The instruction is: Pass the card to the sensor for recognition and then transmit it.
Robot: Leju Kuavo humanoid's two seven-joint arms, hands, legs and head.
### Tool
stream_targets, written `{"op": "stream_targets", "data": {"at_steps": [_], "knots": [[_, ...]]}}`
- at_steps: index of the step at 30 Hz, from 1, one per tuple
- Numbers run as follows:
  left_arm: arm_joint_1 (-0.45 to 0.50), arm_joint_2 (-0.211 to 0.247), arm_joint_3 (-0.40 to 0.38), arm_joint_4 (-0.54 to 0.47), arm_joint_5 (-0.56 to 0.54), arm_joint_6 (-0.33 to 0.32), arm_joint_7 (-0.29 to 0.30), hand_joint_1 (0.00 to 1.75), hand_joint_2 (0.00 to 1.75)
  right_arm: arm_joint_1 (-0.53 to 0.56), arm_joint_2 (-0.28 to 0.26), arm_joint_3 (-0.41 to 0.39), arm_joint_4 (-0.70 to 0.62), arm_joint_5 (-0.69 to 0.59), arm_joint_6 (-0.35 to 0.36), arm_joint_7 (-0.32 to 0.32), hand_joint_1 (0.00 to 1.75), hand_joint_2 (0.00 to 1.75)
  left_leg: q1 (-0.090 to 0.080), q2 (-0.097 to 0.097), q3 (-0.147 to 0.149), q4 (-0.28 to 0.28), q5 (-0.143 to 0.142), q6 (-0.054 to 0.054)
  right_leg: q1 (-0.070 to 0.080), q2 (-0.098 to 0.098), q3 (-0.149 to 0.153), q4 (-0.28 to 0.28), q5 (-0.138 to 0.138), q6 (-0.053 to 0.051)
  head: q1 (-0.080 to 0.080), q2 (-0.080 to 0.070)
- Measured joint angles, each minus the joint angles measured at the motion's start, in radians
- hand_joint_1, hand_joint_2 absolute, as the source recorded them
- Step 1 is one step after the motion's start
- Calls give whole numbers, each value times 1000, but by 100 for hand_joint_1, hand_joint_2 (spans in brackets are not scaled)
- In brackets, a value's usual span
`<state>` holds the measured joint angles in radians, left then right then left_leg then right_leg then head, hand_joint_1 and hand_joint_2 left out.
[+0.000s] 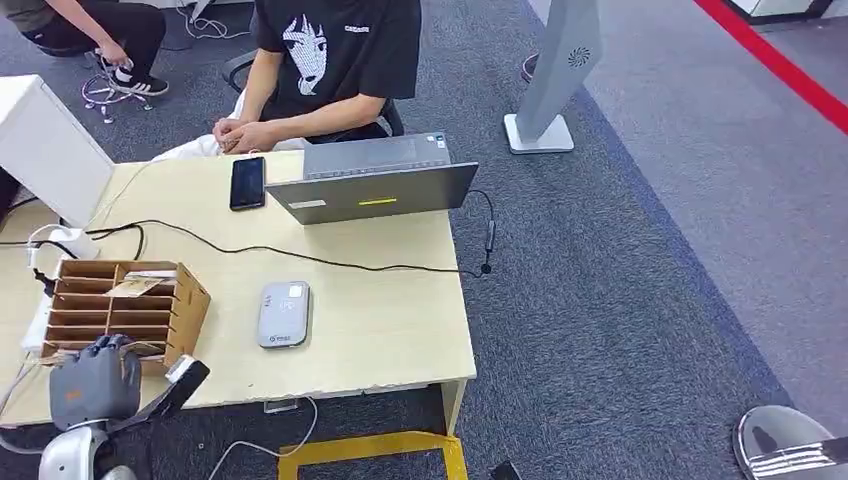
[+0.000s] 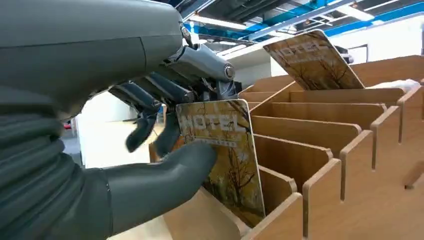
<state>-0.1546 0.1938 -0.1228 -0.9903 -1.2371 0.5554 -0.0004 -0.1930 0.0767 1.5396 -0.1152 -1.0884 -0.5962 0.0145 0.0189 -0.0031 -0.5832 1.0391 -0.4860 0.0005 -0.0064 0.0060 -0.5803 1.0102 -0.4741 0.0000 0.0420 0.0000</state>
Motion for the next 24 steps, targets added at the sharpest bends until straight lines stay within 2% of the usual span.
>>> {"op": "stream_targets", "data": {"at_steps": [8,14,16,19,24], "knots": [[2,10,0,0,-4,-11,18,175,175,0,0,0,0,-9,1,-7,0,175,0,0,0,0,0,0,0,0,0,0,0,0,0,0],[27,36,15,-37,7,36,37,175,175,3,0,0,0,-23,-1,-7,0,175,0,1,0,0,0,-1,0,1,0,0,0,0,0,0],[45,51,36,-94,11,52,36,175,175,8,0,0,0,-31,-3,-7,0,175,1,1,0,0,0,-1,0,1,-1,0,0,0,0,0],[71,67,75,-256,7,64,17,175,175,21,0,0,1,-45,-11,-10,0,175,1,0,0,0,0,-1,1,0,-1,0,0,0,0,0],[87,68,103,-505,-40,79,-8,175,175,38,0,0,4,-56,-16,-13,0,175,0,-1,-1,0,0,0,0,0,-1,0,0,0,0,0]]}}
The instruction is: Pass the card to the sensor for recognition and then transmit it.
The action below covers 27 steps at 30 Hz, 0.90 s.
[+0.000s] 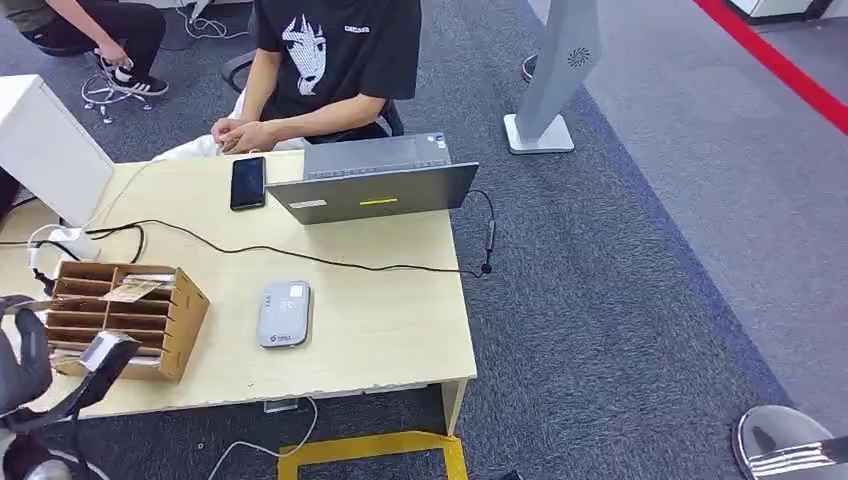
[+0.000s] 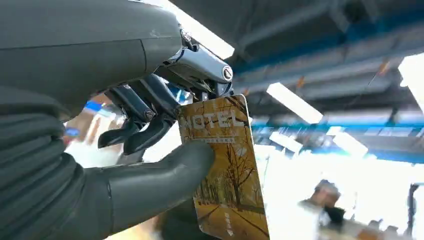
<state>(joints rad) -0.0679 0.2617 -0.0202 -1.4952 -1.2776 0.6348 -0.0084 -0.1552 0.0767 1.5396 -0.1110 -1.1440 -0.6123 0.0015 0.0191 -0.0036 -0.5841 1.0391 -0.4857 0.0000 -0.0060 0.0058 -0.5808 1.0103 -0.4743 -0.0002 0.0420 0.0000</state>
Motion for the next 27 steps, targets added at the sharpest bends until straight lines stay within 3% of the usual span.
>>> {"op": "stream_targets", "data": {"at_steps": [6,11,21,24,27], "knots": [[-10,3,6,-182,-43,1,1,175,175,12,0,0,2,-10,-1,-1,0,175,0,0,0,0,0,0,0,0,0,0,0,0,0,0],[-57,31,33,-194,-49,-32,8,175,175,13,0,0,2,-13,0,-1,0,175,0,0,1,0,1,-1,0,0,0,1,1,0,0,0],[-126,77,55,-128,-76,-68,23,175,175,13,0,0,2,7,2,4,0,175,0,0,1,0,1,-1,0,0,0,1,1,0,0,0],[-193,104,57,-29,-93,-82,38,175,175,10,0,0,2,41,5,15,0,175,0,0,1,0,1,-1,0,0,0,1,1,0,0,0],[-285,124,58,133,-98,-63,36,175,175,5,0,0,2,69,11,27,0,175,0,0,1,0,3,-2,0,0,0,1,2,-1,0,0]]}}
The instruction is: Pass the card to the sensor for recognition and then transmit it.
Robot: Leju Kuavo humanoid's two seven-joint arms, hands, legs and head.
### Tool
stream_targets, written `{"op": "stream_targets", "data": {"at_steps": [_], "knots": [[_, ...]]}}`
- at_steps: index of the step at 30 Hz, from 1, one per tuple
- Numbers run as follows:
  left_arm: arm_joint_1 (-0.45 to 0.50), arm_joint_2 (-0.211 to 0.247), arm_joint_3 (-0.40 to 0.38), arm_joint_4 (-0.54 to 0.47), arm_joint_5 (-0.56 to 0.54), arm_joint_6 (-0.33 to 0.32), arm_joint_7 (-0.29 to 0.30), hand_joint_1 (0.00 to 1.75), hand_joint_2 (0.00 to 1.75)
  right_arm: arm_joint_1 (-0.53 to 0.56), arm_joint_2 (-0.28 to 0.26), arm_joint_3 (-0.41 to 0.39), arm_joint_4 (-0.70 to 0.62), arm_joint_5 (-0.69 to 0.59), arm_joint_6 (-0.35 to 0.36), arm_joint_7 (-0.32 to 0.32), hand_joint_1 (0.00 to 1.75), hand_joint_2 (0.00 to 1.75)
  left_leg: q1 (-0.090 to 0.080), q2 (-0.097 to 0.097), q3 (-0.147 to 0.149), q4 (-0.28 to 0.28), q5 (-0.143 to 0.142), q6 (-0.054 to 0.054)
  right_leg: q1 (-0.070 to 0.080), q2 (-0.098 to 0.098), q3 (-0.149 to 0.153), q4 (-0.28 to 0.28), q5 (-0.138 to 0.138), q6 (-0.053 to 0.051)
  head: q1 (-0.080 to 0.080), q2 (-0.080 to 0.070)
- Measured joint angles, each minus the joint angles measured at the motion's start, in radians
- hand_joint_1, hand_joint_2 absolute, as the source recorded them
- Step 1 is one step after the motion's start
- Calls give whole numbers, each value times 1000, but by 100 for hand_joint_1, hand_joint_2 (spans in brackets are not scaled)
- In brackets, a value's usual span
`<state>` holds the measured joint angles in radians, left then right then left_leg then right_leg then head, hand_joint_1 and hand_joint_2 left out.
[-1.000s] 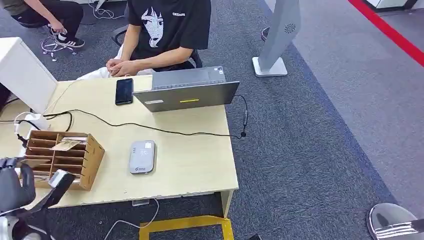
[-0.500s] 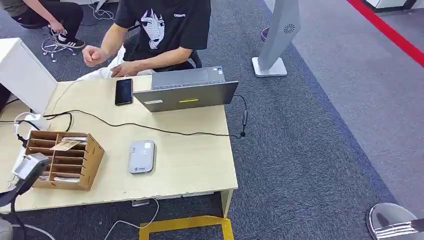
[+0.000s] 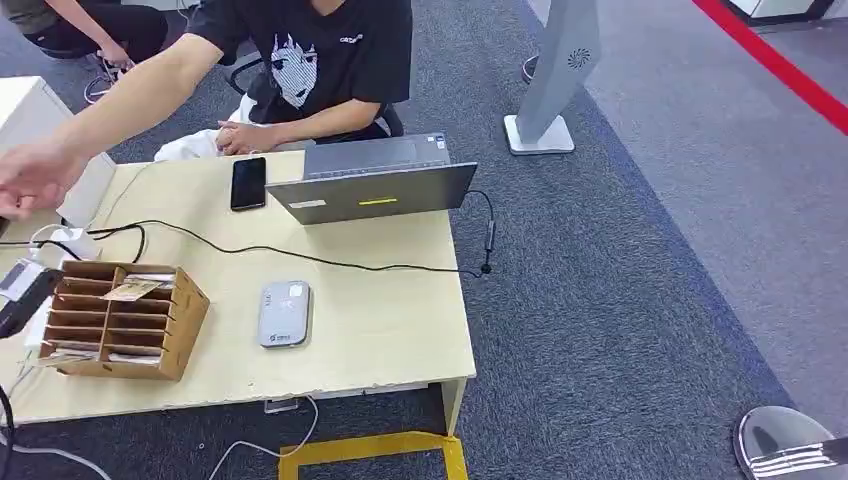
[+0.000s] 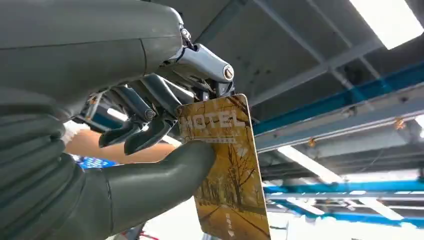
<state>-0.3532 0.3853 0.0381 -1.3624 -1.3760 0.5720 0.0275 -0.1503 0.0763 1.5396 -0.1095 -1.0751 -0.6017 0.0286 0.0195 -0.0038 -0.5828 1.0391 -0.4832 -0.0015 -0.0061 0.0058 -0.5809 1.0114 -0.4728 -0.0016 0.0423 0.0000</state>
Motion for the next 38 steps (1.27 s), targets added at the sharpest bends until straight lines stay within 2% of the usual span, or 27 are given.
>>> {"op": "stream_targets", "data": {"at_steps": [5,9,12,19,20,21,32,38], "knots": [[-167,-11,-1,284,2,41,-1,175,175,-14,0,0,0,28,8,6,0,175,0,0,0,0,1,-1,0,0,-1,0,2,-1,0,0],[-266,-62,-19,431,-6,75,-10,175,175,-29,0,0,0,31,10,5,0,175,-1,0,0,1,2,0,0,0,0,0,2,-1,0,0],[-310,-104,-42,493,-8,90,-10,175,175,-39,0,0,0,26,8,3,0,175,-1,0,0,1,2,0,0,0,0,0,3,0,0,0],[-341,-146,-75,548,6,98,-8,175,175,-42,-1,0,0,21,6,2,0,175,-1,3,0,1,1,0,-1,3,-1,0,3,0,1,0],[-341,-150,-79,551,10,99,-9,157,175,-42,-1,0,0,23,6,3,0,175,-1,4,0,1,1,0,-1,3,-1,0,3,0,1,0],[-341,-153,-81,554,18,103,-13,0,175,-42,-1,0,0,27,6,3,0,175,-1,4,0,1,1,0,-1,4,-2,0,3,0,1,0],[-325,-182,-81,547,69,113,-41,0,175,-40,-6,0,0,47,5,11,0,175,0,4,-1,0,1,0,0,4,-2,0,3,0,1,0],[-272,-197,-89,455,116,108,-57,0,175,-39,-6,0,0,50,4,24,0,175,-1,4,-1,0,1,0,0,4,-2,0,3,0,1,0]]}}
